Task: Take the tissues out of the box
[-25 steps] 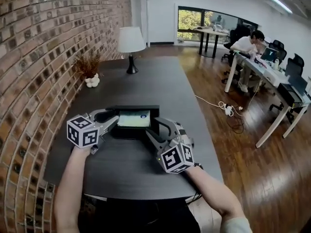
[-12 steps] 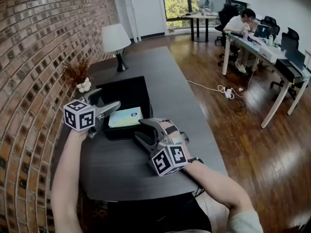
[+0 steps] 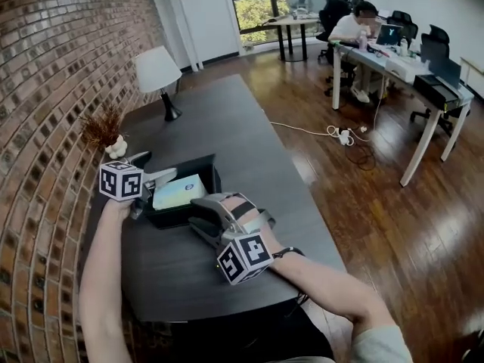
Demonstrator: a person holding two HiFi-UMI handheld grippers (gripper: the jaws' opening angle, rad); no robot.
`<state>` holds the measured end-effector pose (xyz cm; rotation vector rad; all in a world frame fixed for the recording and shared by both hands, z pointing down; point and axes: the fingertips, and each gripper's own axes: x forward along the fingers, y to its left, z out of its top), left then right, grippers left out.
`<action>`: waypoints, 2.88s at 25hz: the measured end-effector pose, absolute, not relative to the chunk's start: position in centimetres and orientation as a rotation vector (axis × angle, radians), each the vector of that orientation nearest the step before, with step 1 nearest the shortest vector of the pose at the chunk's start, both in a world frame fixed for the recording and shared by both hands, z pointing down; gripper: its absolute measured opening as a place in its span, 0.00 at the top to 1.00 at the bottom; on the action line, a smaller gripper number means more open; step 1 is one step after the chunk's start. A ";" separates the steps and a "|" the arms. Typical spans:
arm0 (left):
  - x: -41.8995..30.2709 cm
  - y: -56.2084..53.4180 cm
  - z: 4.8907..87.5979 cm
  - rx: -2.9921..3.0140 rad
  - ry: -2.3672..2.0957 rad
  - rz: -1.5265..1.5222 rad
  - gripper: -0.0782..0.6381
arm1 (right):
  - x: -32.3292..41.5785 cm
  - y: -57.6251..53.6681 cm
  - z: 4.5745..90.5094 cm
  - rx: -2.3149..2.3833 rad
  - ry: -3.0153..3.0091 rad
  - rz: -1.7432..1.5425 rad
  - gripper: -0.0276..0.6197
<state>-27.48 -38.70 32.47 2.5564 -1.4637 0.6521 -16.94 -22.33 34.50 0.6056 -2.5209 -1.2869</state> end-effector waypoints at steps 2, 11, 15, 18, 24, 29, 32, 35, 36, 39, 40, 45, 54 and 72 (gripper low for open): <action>-27.4 -38.9 32.6 2.558 -1.433 0.633 0.22 | -17.1 -22.5 34.6 0.601 -2.516 -1.290 0.65; -22.3 -33.8 33.8 2.787 -1.006 1.178 0.27 | -17.0 -22.0 34.6 0.593 -2.519 -1.307 0.65; -20.2 -31.1 34.4 2.794 -0.759 1.444 0.26 | -16.9 -21.9 34.3 0.596 -2.513 -1.321 0.65; -20.6 -30.5 36.3 2.707 -0.689 1.671 0.28 | -16.8 -21.7 34.2 0.598 -2.512 -1.326 0.65; -20.4 -30.4 36.1 2.728 -0.670 1.604 0.29 | -16.9 -21.3 34.0 0.590 -2.509 -1.350 0.65; -20.0 -30.7 35.4 2.757 -0.678 1.486 0.30 | -17.0 -21.1 34.0 0.584 -2.509 -1.357 0.65; -20.0 -30.8 35.1 2.773 -0.684 1.468 0.29 | -17.1 -21.0 34.0 0.580 -2.510 -1.358 0.65; -20.0 -30.8 35.0 2.782 -0.692 1.425 0.29 | -17.1 -21.0 34.0 0.581 -2.511 -1.356 0.65; -20.1 -30.8 35.0 2.788 -0.701 1.405 0.29 | -17.1 -21.0 34.1 0.581 -2.511 -1.357 0.65; -20.4 -31.0 34.6 2.801 -0.733 1.339 0.33 | -17.1 -21.0 34.1 0.579 -2.512 -1.358 0.65; -20.5 -30.9 34.7 2.799 -0.729 1.330 0.33 | -17.1 -21.0 34.1 0.577 -2.512 -1.357 0.65; -21.0 -31.2 35.4 2.764 -0.744 1.371 0.36 | -17.1 -20.9 34.1 0.571 -2.514 -1.351 0.65; -20.8 -32.1 36.1 2.761 -0.844 1.371 0.42 | -17.1 -20.7 34.4 0.558 -2.516 -1.350 0.65; -21.1 -32.8 38.5 2.555 -0.682 1.466 0.40 | -17.6 -20.5 34.7 0.531 -2.517 -1.345 0.65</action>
